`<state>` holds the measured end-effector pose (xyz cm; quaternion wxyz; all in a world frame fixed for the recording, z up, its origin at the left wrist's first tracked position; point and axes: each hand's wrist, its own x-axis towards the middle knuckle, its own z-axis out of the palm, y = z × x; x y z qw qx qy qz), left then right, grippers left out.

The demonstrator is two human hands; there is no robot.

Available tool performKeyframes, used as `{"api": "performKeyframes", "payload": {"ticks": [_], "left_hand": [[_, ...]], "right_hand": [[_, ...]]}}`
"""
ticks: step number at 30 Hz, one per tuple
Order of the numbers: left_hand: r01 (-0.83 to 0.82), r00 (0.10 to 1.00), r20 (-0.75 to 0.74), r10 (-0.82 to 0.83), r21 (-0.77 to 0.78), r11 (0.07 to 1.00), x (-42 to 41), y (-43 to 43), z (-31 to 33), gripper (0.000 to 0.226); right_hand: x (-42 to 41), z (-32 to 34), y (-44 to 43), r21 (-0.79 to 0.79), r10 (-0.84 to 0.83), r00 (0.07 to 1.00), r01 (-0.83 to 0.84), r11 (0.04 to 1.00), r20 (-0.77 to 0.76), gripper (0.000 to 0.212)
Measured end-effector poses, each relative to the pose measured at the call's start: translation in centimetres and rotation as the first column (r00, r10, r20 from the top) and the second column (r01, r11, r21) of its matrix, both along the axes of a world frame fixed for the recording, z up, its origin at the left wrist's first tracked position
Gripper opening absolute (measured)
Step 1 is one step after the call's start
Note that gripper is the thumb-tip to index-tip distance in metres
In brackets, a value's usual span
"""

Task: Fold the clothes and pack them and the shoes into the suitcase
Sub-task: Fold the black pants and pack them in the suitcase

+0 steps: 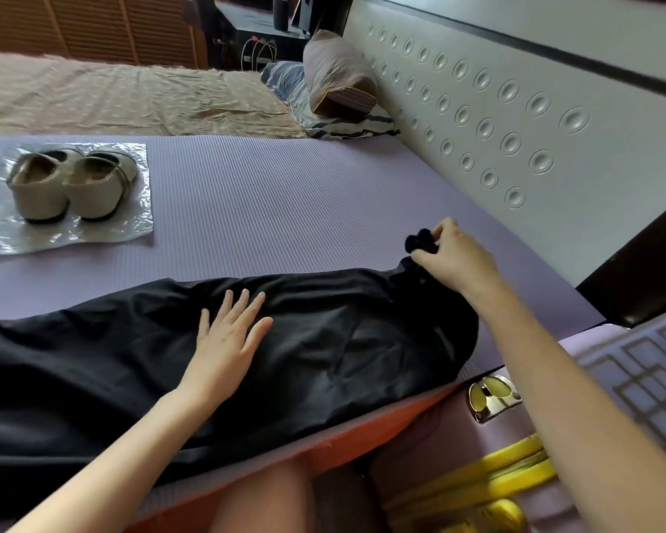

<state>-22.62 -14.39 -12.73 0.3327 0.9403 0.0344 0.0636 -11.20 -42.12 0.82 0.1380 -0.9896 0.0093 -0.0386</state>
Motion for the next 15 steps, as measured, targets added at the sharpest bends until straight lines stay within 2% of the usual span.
{"api": "performKeyframes", "payload": {"ticks": [1, 2, 3, 4, 5, 6, 7, 8, 10, 12, 14, 15], "left_hand": [[-0.011, 0.999, 0.046, 0.018, -0.142, 0.99, -0.8, 0.1, 0.3, 0.049], [-0.04, 0.997, 0.05, 0.06, -0.336, 0.941, -1.5, 0.1, 0.8, 0.043], [-0.08, 0.994, 0.018, 0.109, -0.554, 0.829, -2.1, 0.2, 1.4, 0.038], [-0.118, 0.99, -0.037, 0.136, -0.743, 0.659, -2.4, 0.4, 2.2, 0.035], [-0.16, 0.985, -0.106, 0.138, -0.863, 0.48, -2.6, 0.6, 2.8, 0.037], [-0.202, 0.978, -0.17, 0.12, -0.917, 0.344, -2.8, 0.8, 3.3, 0.04], [-0.234, 0.971, -0.215, 0.102, -0.936, 0.264, -3.0, 1.1, 3.7, 0.044], [-0.257, 0.966, -0.241, 0.096, -0.941, 0.222, -3.1, 1.5, 4.0, 0.046], [-0.284, 0.957, -0.265, 0.116, -0.937, 0.202, -3.3, 2.2, 4.2, 0.047], [-0.31, 0.949, -0.285, 0.137, -0.924, 0.223, -3.7, 2.8, 4.0, 0.045], [-0.337, 0.941, -0.302, 0.156, -0.889, 0.309, -4.1, 2.9, 3.6, 0.034], [-0.336, 0.94, -0.28, 0.194, -0.856, 0.392, -4.2, 2.9, 3.2, 0.029]], "right_hand": [[-0.7, 0.2, 1.6, 0.064, 0.054, 0.997, -0.051, 0.997, -0.055, 0.044], [-1.4, 0.3, 3.2, 0.16, 0.108, 0.989, -0.091, 0.983, -0.102, 0.043], [-2.3, 0.3, 5.0, 0.261, 0.154, 0.979, -0.116, 0.958, -0.131, 0.041], [-3.1, 0.2, 6.7, 0.339, 0.188, 0.973, -0.133, 0.931, -0.137, 0.04], [-4.0, -0.1, 8.4, 0.378, 0.209, 0.97, -0.148, 0.914, -0.125, 0.039], [-4.9, -0.6, 10.1, 0.386, 0.221, 0.97, -0.164, 0.908, -0.106, 0.039], [-5.9, -1.2, 11.8, 0.376, 0.232, 0.969, -0.183, 0.908, -0.089, 0.04], [-6.9, -1.9, 13.3, 0.363, 0.244, 0.967, -0.2, 0.91, -0.079, 0.043], [-8.9, -3.6, 15.8, 0.325, 0.263, 0.959, -0.217, 0.92, -0.104, 0.049], [-10.3, -5.3, 17.3, 0.28, 0.299, 0.936, -0.241, 0.929, -0.186, 0.049], [-11.1, -6.3, 17.4, 0.276, 0.334, 0.917, -0.271, 0.922, -0.217, 0.045], [-11.2, -6.4, 16.8, 0.299, 0.344, 0.921, -0.281, 0.912, -0.181, 0.041]]}}
